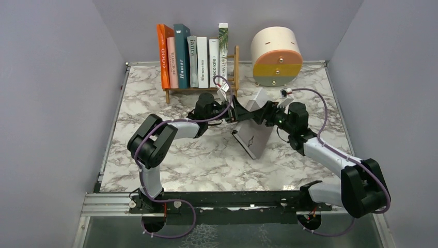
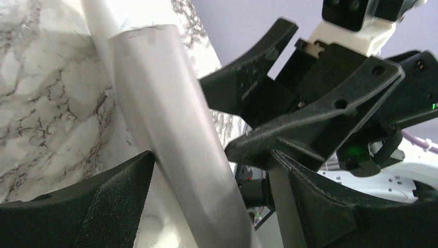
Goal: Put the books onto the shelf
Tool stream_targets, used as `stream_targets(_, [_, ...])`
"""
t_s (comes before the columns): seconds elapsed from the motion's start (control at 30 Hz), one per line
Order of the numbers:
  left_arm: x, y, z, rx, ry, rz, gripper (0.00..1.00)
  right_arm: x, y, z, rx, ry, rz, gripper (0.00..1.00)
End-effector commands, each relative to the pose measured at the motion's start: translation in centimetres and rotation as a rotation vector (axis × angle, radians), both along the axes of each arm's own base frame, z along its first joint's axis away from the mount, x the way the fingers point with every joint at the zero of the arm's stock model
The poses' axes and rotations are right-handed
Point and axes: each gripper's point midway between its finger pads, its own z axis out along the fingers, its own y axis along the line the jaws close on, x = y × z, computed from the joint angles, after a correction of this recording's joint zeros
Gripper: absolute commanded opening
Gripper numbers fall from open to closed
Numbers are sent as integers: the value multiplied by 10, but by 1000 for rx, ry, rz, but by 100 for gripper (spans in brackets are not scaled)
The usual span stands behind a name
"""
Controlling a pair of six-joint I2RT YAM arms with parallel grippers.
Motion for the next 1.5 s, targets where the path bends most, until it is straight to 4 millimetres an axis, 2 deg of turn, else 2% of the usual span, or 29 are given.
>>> stream_targets(0.0, [-28,-11,13,-23,-12,-128,73,13,4,18,20,-58,-7,66])
stream_targets(0.17, [-31,-8,-11,8,24,-131,73,6,-3,10,7,-49,-26,66])
stream_targets(0.5, [-39,-4,-44,2,76,-133,73,-11,-20,0,-44,-39,-74,66])
stream_targets(0.87, [-49,2,-74,-3,106,-136,70,-11,-20,-10,-56,-8,-70,66])
stream_targets(1.03, [-50,4,-84,6,121,-124,65,-7,-31,-10,-78,15,-145,67])
stream_targets(1.13, [-49,4,-85,6,123,-119,63,-2,-48,-23,-145,108,-242,71])
stream_targets(1.27, [-47,2,-85,5,121,-115,62,-5,-65,-50,-229,226,-315,86])
stream_targets(1.47, [-44,1,-86,3,120,-112,61,-12,-76,-79,-253,319,-353,92])
